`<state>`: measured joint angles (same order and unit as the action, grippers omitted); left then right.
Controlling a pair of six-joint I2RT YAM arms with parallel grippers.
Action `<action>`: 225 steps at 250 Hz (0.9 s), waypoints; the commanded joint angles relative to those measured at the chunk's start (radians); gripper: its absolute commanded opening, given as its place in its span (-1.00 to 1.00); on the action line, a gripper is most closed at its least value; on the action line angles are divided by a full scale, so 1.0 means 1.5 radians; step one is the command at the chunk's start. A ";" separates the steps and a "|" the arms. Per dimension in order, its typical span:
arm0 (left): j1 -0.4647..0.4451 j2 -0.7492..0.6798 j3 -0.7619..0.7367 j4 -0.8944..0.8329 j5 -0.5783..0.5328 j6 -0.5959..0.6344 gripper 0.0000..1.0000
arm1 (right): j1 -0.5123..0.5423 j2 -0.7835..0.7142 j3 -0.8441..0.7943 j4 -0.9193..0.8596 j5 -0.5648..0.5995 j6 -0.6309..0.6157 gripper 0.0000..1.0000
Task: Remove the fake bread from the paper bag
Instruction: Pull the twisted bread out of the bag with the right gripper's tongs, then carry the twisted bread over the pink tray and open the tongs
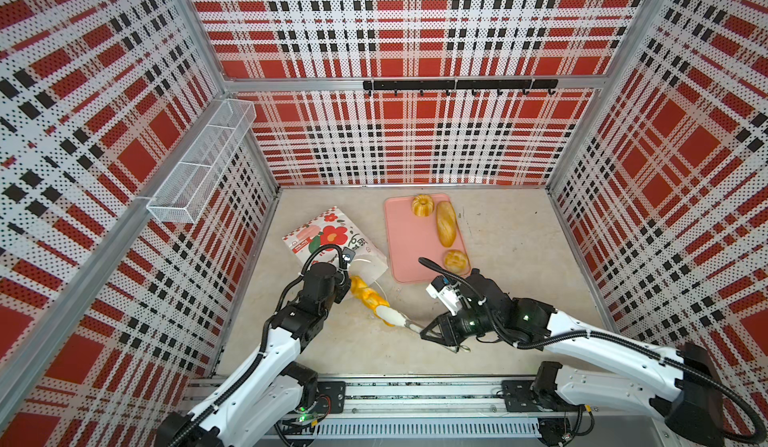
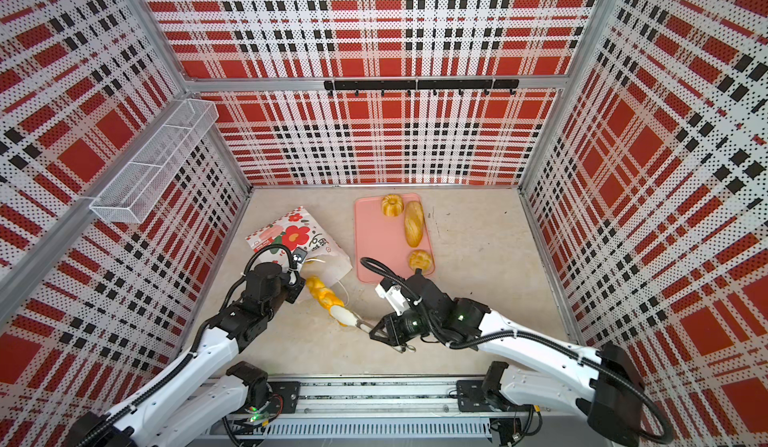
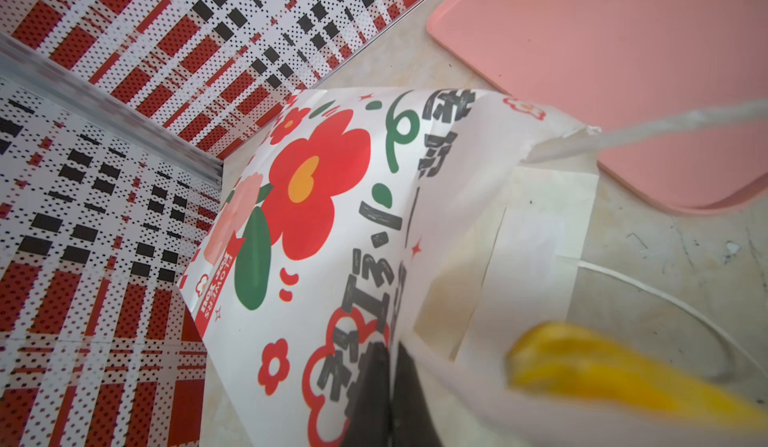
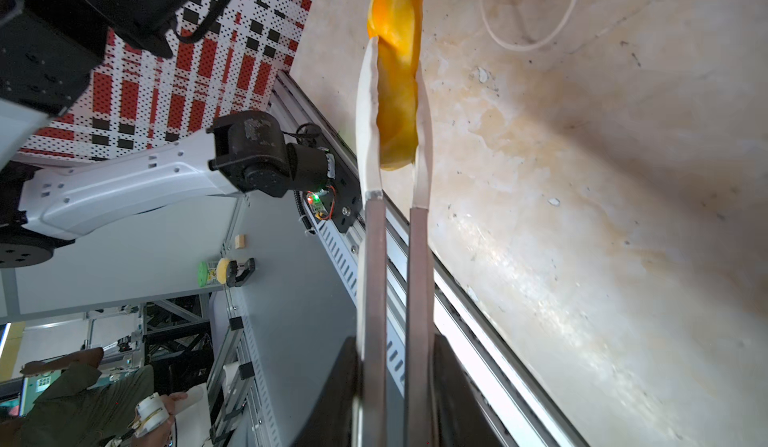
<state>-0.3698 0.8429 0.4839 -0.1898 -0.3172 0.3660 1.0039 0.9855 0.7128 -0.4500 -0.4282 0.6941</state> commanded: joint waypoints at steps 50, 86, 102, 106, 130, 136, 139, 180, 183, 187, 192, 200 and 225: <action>0.017 0.008 0.023 0.000 -0.007 -0.020 -1.00 | -0.112 -0.220 -0.003 -0.128 0.008 -0.019 -1.00; 0.020 0.009 0.023 -0.003 -0.008 -0.022 -1.00 | -0.201 -0.219 0.019 -0.140 -0.041 -0.043 -1.00; 0.020 0.004 0.020 -0.003 -0.007 -0.022 -1.00 | -0.224 -0.196 0.025 -0.102 -0.057 -0.043 -1.00; 0.020 0.003 0.020 -0.003 -0.005 -0.023 -1.00 | -0.227 -0.188 0.027 -0.090 -0.061 -0.042 -1.00; 0.020 0.000 0.018 -0.004 -0.002 -0.024 -1.00 | -0.250 -0.122 0.030 0.005 -0.068 -0.021 -1.00; 0.018 0.000 0.017 -0.004 -0.002 -0.024 -1.00 | -0.255 -0.101 0.033 0.032 -0.068 -0.013 -1.00; 0.018 0.000 0.017 -0.003 -0.003 -0.024 -1.00 | -0.256 -0.089 0.033 0.045 -0.068 -0.008 -1.00; 0.014 -0.008 0.014 -0.008 -0.007 -0.022 -1.00 | -0.260 0.070 0.076 0.161 -0.030 0.043 -1.00; 0.013 -0.008 0.013 -0.008 -0.008 -0.022 -1.00 | -0.260 0.079 0.080 0.164 -0.022 0.046 -1.00; 0.013 -0.009 0.013 -0.009 -0.008 -0.022 -1.00 | -0.259 0.091 0.082 0.174 -0.015 0.051 -1.00; 0.012 -0.011 0.012 -0.009 -0.010 -0.021 -1.00 | -0.260 0.105 0.083 0.191 -0.007 0.058 -1.00; 0.010 -0.011 0.011 -0.009 -0.011 -0.020 -1.00 | -0.262 0.127 0.087 0.210 0.010 0.071 -1.00; 0.004 -0.012 0.011 -0.010 -0.013 -0.016 -1.00 | -0.264 0.188 0.100 0.269 0.046 0.101 -1.00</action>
<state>-0.3546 0.8398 0.4843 -0.1978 -0.3218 0.3553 0.6155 1.2018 0.8089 -0.2905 -0.4393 0.7761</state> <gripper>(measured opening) 0.047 0.254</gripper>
